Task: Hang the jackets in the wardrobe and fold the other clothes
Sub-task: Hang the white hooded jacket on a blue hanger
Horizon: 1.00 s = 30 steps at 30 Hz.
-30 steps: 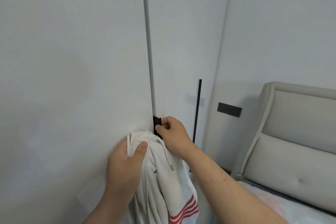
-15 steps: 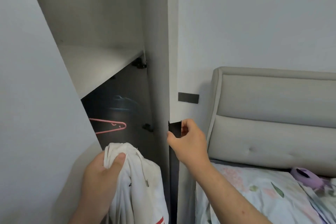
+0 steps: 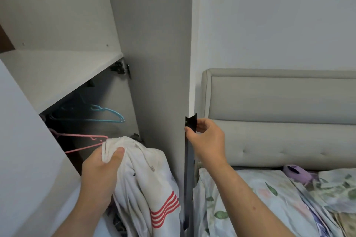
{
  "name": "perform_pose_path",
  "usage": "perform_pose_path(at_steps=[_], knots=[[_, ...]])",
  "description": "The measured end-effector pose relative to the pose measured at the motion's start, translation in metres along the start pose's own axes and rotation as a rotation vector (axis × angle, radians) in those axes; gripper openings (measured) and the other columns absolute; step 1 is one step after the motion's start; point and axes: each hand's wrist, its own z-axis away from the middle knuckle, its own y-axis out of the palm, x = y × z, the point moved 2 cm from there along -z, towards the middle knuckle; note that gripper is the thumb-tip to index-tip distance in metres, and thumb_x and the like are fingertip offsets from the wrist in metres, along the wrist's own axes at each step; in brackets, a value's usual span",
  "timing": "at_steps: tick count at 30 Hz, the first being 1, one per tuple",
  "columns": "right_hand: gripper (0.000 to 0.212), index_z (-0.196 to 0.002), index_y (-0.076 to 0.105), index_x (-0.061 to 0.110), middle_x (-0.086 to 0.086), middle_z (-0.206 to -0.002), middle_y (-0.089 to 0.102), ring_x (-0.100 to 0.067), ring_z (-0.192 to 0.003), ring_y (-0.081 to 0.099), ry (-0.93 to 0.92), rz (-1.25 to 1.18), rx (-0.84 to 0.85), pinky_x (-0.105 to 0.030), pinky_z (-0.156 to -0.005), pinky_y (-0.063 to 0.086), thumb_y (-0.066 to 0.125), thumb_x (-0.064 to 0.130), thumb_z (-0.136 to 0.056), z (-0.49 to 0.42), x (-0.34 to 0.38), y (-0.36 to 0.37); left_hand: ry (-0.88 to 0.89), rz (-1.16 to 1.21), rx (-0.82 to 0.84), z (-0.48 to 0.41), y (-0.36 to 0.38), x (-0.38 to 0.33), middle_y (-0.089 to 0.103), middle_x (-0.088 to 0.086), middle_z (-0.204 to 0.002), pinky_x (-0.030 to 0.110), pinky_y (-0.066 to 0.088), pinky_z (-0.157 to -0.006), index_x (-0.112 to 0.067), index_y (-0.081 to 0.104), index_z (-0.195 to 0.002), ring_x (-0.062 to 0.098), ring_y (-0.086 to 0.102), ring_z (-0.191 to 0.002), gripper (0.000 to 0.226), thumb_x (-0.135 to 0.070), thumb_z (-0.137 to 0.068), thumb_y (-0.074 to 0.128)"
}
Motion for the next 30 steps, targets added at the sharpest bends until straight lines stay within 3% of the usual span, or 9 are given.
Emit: perform_pose_path(at_steps=[4, 9, 11, 14, 16, 22, 25, 27, 30], knots=[[0.021, -0.104, 0.071, 0.027, 0.026, -0.088, 0.066, 0.019, -0.085, 0.06, 0.002, -0.004, -0.041, 0.004, -0.069, 0.041, 0.076, 0.02, -0.085, -0.019, -0.011, -0.009, 0.002, 0.03, 0.02, -0.003, 0.011, -0.005, 0.07, -0.014, -0.095, 0.019, 0.045, -0.071, -0.027, 0.069, -0.101, 0.002, 0.064, -0.089, 0.014, -0.016, -0.093, 0.065], [0.025, -0.113, 0.071, 0.019, 0.018, -0.096, 0.07, 0.006, -0.094, 0.065, 0.007, 0.036, -0.068, -0.008, -0.082, 0.047, 0.071, 0.019, -0.088, -0.045, -0.022, -0.02, -0.029, 0.039, 0.053, -0.008, 0.017, -0.005, 0.074, -0.01, -0.096, 0.029, 0.05, -0.075, -0.029, 0.071, -0.097, 0.011, 0.068, -0.091, 0.009, -0.022, -0.092, 0.067], [0.025, -0.113, 0.071, 0.016, 0.016, -0.094, 0.071, -0.001, -0.094, 0.067, 0.014, 0.042, -0.072, -0.016, -0.086, 0.05, 0.07, 0.016, -0.089, -0.055, -0.023, -0.022, -0.023, 0.033, 0.043, -0.007, 0.019, -0.007, 0.074, -0.013, -0.089, 0.028, 0.049, -0.072, -0.031, 0.071, -0.091, 0.007, 0.069, -0.086, 0.011, -0.02, -0.091, 0.068], [0.021, -0.11, 0.072, 0.018, 0.026, -0.084, 0.065, -0.002, -0.09, 0.067, 0.007, 0.058, -0.07, -0.011, -0.078, 0.047, 0.07, 0.014, -0.089, -0.066, -0.026, -0.024, -0.025, 0.029, 0.032, -0.005, 0.022, -0.012, 0.072, -0.023, -0.083, 0.022, 0.046, -0.066, -0.031, 0.07, -0.086, -0.005, 0.068, -0.076, 0.017, -0.015, -0.092, 0.067], [0.021, -0.11, 0.071, 0.02, 0.025, -0.087, 0.065, -0.003, -0.092, 0.067, -0.001, 0.068, -0.061, -0.017, -0.083, 0.05, 0.069, 0.015, -0.09, -0.067, -0.029, -0.024, -0.042, 0.025, 0.032, -0.003, 0.022, -0.013, 0.072, -0.023, -0.082, 0.021, 0.046, -0.064, -0.031, 0.069, -0.087, -0.004, 0.067, -0.075, 0.015, -0.017, -0.092, 0.067], [0.035, -0.127, 0.06, 0.015, 0.006, -0.111, 0.063, -0.017, -0.111, 0.062, 0.015, 0.135, -0.089, -0.028, -0.088, 0.048, 0.065, 0.012, -0.092, -0.055, -0.024, -0.023, -0.038, 0.006, 0.039, 0.004, 0.015, -0.019, 0.071, -0.025, -0.08, 0.021, 0.046, -0.064, -0.03, 0.068, -0.086, -0.003, 0.067, -0.073, 0.014, -0.017, -0.092, 0.066], [0.04, -0.128, 0.055, 0.011, -0.003, -0.117, 0.054, -0.02, -0.107, 0.056, -0.133, 0.224, -0.2, -0.037, -0.091, 0.049, 0.065, 0.01, -0.09, -0.025, -0.014, -0.019, -0.04, 0.004, 0.051, 0.008, 0.012, -0.021, 0.069, -0.029, -0.079, 0.021, 0.045, -0.064, -0.031, 0.066, -0.086, -0.006, 0.067, -0.073, 0.015, -0.018, -0.092, 0.066], [0.022, -0.108, 0.063, 0.021, 0.012, -0.098, 0.056, -0.006, -0.089, 0.057, -0.213, 0.165, -0.072, -0.024, -0.079, 0.047, 0.064, 0.01, -0.09, 0.004, -0.002, -0.006, -0.049, 0.015, 0.067, 0.011, 0.009, -0.02, 0.07, -0.027, -0.081, 0.022, 0.047, -0.064, -0.032, 0.067, -0.088, -0.006, 0.067, -0.075, 0.016, -0.018, -0.093, 0.065], [0.03, -0.083, 0.065, 0.038, 0.015, -0.079, 0.068, 0.004, -0.075, 0.06, -0.115, 0.035, 0.458, -0.01, -0.068, 0.045, 0.062, 0.01, -0.093, 0.044, 0.015, 0.027, -0.079, 0.07, 0.09, 0.017, 0.006, -0.019, 0.076, -0.012, -0.09, 0.029, 0.052, -0.07, -0.027, 0.071, -0.097, 0.008, 0.072, -0.083, 0.016, -0.014, -0.095, 0.062]])
